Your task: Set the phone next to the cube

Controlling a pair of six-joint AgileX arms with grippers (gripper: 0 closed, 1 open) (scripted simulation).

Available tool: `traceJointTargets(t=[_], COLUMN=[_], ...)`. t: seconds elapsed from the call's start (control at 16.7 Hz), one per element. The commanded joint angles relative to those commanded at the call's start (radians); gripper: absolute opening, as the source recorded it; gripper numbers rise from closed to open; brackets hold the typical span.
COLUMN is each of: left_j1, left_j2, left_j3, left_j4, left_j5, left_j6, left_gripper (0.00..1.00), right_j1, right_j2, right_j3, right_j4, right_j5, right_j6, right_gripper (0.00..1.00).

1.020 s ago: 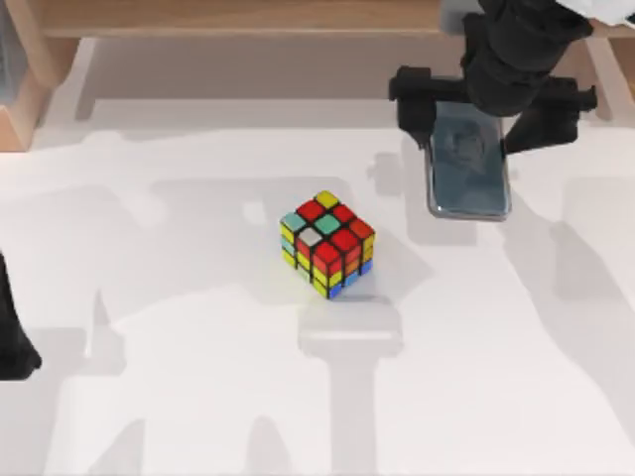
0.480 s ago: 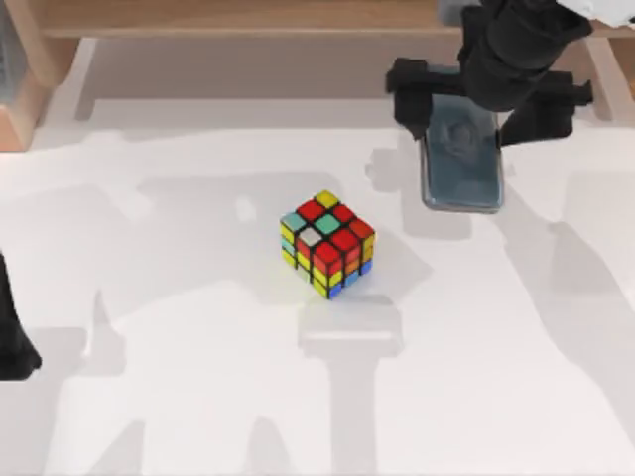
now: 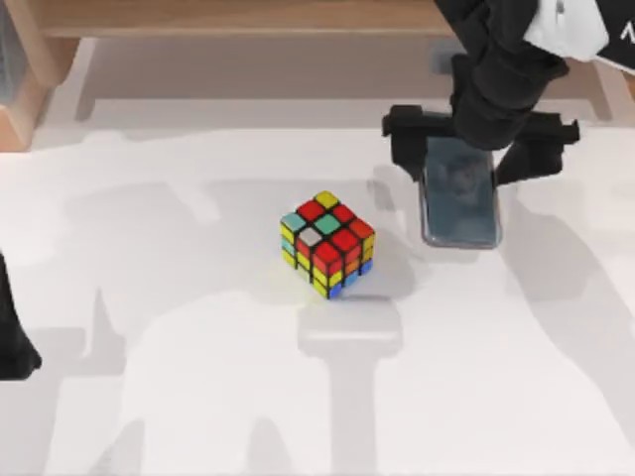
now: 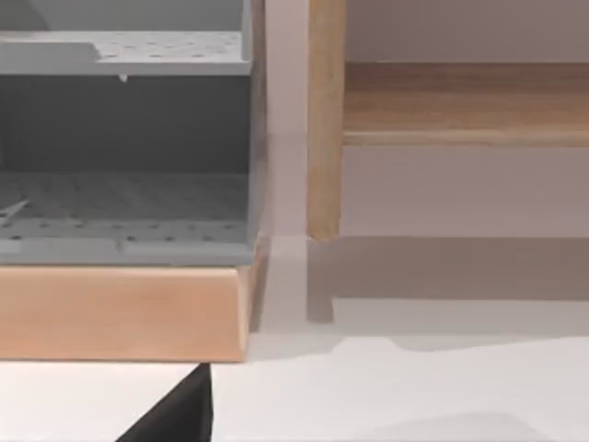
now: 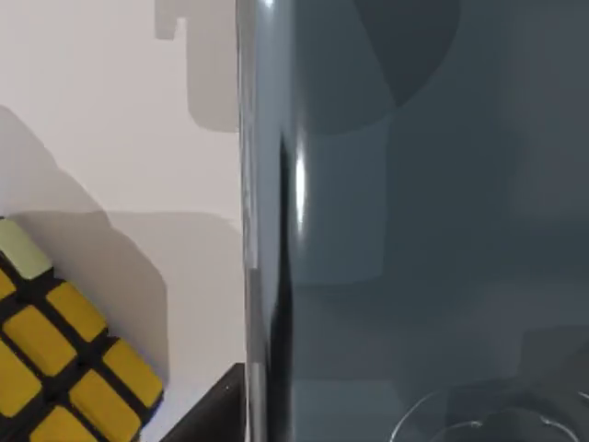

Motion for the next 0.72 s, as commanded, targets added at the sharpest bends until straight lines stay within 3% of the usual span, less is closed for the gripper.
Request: traceJointTargets(t=[0.72], left_j1=[0.0], left_j2=[0.0], left_j3=[0.0], left_j4=[0.0], left_j5=[0.0], left_j6=[0.0], left_gripper=[1.0], right_j1=[0.0], right_j2=[0.113], right_j3=[-0.097], right_j4=[0.011], right_j5=[-0.001], right_j6=[0.0], right_gripper=[0.0])
